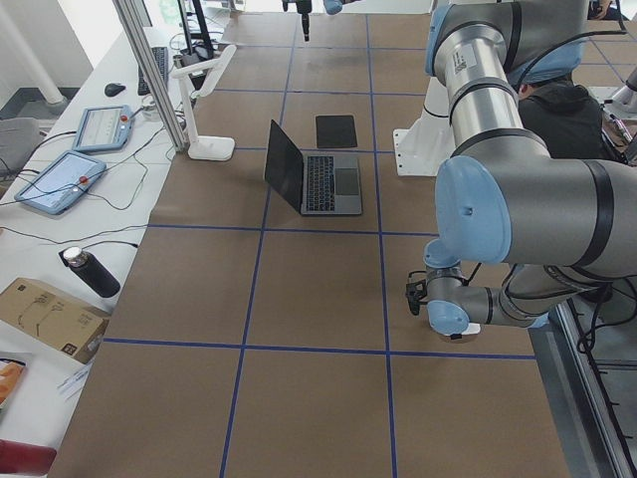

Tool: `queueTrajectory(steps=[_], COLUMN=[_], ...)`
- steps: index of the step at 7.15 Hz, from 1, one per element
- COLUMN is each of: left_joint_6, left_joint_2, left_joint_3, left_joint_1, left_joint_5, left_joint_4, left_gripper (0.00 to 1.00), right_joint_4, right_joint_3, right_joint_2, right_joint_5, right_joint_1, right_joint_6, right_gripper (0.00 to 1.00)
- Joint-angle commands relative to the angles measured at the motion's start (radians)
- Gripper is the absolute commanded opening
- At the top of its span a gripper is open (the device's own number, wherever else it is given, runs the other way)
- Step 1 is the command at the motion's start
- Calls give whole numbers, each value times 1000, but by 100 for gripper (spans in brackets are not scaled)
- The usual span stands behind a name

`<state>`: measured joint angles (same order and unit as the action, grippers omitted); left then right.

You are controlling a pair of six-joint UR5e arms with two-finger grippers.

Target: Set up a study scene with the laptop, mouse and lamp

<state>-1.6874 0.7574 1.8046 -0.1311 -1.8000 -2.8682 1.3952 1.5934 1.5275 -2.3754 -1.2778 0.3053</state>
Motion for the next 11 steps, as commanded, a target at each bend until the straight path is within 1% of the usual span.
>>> queueTrajectory(steps=[1,2,5,7,9,11], left_joint_6=[-111,-141,-143,-141,-141,-143], left_joint_2=[29,23,2,3,5,13], left_joint_3=[-11,-13,-21,-50,-80,-90], left_joint_1=[-126,-177,-179,-182,-183,-188], left_joint_5=[74,103,103,103,105,105], left_joint_4=[-3,-41,-72,-83,-137,-137], left_gripper=[100,100,100,100,100,100], right_joint_4=[1,-1,-1,-1,-1,-1], right_joint_3=[7,7,10,13,14,14], right_joint_2=[8,8,11,13,13,13], right_joint_5=[10,10,10,10,10,10], right_joint_1=[0,0,0,0,0,0], right_joint_6=[0,0,0,0,0,0], right_gripper=[99,99,99,99,99,99])
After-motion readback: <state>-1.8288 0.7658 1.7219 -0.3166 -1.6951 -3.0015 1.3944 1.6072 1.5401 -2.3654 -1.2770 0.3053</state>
